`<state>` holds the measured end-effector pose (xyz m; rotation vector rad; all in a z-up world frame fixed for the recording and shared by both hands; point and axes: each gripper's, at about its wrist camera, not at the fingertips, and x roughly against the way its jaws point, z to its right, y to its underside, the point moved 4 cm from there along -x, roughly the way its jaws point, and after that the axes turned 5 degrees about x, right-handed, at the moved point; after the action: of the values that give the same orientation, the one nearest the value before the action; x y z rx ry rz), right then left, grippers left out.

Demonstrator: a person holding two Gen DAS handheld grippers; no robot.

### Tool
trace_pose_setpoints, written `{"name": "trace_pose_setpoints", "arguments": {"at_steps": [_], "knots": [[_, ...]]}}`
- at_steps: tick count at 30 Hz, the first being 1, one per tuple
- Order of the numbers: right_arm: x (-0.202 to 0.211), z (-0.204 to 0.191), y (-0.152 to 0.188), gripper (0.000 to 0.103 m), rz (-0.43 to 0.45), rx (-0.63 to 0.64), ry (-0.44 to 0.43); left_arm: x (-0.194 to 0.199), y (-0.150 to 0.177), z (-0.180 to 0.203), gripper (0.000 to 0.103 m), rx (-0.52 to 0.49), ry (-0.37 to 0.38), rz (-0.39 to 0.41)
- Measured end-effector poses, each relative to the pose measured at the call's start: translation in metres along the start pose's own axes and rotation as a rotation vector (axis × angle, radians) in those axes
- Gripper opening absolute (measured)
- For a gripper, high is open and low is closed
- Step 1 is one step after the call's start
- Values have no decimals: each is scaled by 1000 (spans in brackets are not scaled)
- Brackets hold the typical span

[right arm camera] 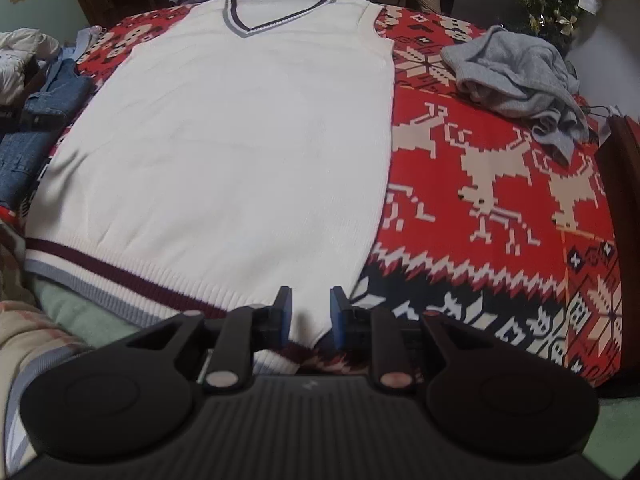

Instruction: Fold clothes

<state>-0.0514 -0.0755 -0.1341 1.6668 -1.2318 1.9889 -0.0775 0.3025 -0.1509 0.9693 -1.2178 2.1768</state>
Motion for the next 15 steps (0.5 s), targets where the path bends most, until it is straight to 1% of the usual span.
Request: {"name": "trace_pose_setpoints", "arguments": {"at_steps": [1, 3, 4, 5, 9, 11, 12, 15], "knots": [[-3, 2, -6, 22, 3, -4, -2, -8, -9, -1, 18, 13, -3, 24], [-9, 9, -23, 22, 27, -28, -9, -26, -27, -4, 18, 34, -2, 40], [-11, 12, -36, 22, 51, -41, -14, -35, -37, -3, 18, 35, 8, 46], [-14, 15, -53, 22, 92, -51, -17, -44, -48, -1, 18, 26, 12, 59], [-33, 23, -136, 22, 272, -73, -16, -87, -101, 16, 18, -42, 7, 125], [-55, 20, -184, 22, 346, -37, -16, -111, -130, 24, 18, -55, 16, 150], [-69, 19, -208, 22, 375, -13, -15, -124, -144, 28, 20, -55, 23, 160], [-117, 16, -280, 22, 407, 58, -13, -167, -186, 33, 20, -37, 20, 173]]}}
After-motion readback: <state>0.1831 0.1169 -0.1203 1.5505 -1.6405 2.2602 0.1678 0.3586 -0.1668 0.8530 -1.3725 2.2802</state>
